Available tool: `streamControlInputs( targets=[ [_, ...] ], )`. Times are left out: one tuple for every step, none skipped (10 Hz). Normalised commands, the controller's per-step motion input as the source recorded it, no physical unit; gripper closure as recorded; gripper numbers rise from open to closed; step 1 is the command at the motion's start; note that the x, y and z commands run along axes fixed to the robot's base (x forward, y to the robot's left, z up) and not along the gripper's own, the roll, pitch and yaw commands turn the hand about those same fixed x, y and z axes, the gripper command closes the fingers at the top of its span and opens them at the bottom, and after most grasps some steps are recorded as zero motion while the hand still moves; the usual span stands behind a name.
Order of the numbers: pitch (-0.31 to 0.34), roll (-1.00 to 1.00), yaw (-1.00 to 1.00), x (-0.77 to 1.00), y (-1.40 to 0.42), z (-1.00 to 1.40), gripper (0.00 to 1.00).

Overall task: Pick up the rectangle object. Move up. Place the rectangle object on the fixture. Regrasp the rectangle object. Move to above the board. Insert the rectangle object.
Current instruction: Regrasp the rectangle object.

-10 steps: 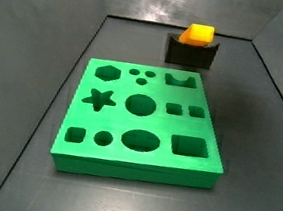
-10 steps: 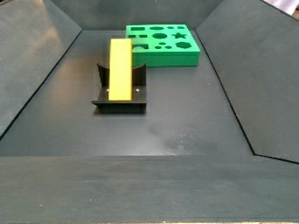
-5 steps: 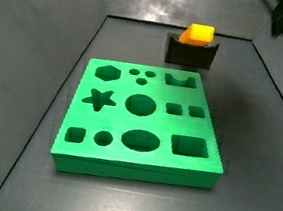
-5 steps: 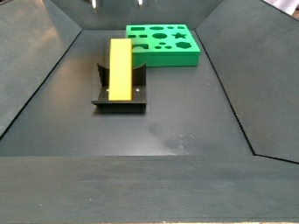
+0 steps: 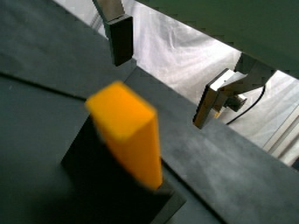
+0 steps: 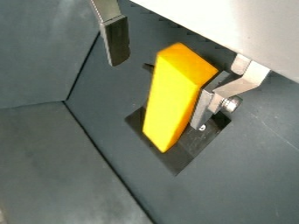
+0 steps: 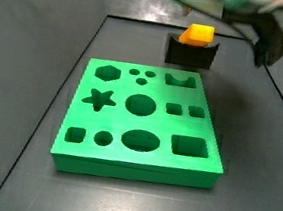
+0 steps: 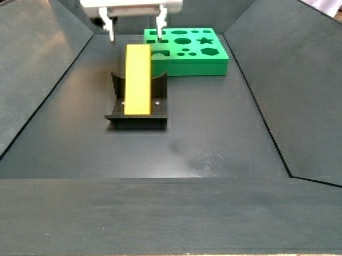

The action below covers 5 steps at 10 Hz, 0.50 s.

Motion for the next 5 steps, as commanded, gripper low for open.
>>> streamControlInputs(
  targets=[
    [-0.059, 0.07, -0.04, 0.08, 0.01, -0.78, 0.00],
    [-0.036, 0.06, -0.04, 0.08, 0.00, -0.57, 0.00],
    [-0.014, 0.06, -0.04, 0.07, 0.00, -0.41, 0.00],
    [-0.004, 0.06, -0.03, 0.08, 0.00, -0.31, 0.00],
    [0.000, 0.00, 0.00, 0.00, 0.00, 0.00, 1.00]
  ],
)
